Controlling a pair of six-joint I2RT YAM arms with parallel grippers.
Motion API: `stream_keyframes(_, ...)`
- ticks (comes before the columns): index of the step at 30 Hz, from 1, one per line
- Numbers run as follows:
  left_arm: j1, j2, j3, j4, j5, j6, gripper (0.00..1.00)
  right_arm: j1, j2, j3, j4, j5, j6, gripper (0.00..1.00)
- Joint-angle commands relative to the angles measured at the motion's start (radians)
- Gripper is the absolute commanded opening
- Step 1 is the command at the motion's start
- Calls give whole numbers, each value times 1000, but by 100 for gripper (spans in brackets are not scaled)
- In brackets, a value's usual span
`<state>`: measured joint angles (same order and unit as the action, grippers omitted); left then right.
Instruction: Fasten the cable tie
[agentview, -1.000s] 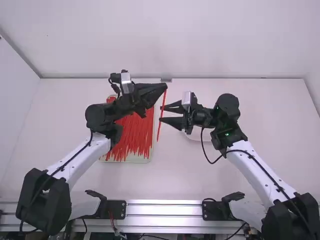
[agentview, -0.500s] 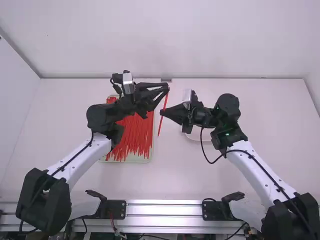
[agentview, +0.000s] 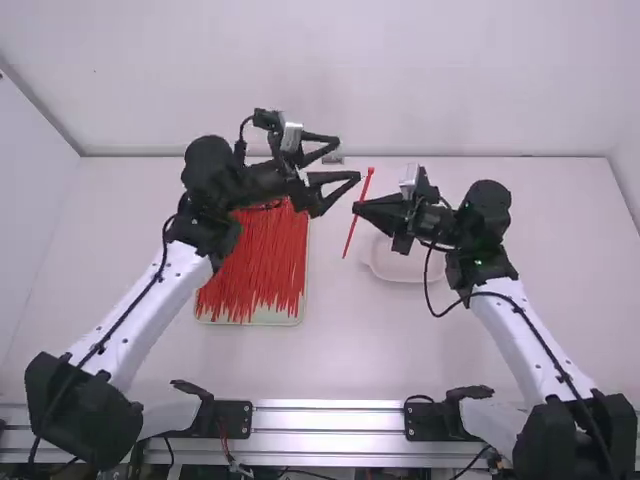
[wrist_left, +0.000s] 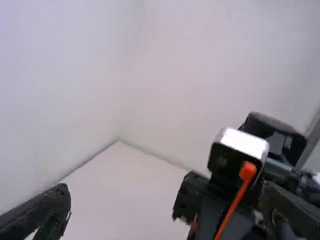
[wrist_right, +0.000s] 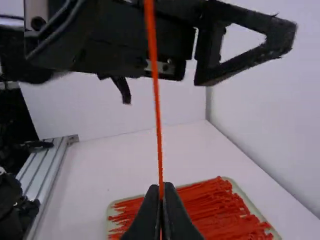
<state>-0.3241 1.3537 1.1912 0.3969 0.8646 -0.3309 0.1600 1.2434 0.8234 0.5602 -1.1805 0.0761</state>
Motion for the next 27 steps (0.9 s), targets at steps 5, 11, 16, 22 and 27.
stream_keyframes(5,63,-3,225,-398,130,470,99,-61,8,35,3,-28,8,0)
stream_keyframes(11,73,-3,257,-504,227,589,99,-75,8,35,12,-23,25,0)
stream_keyframes(16,79,-3,257,-558,153,591,99,-75,8,36,11,50,33,0)
stream_keyframes(22,74,-3,253,-566,129,590,99,-75,16,35,-19,226,24,0)
stream_keyframes(27,83,-3,246,-566,128,590,99,-75,89,42,-8,296,22,0)
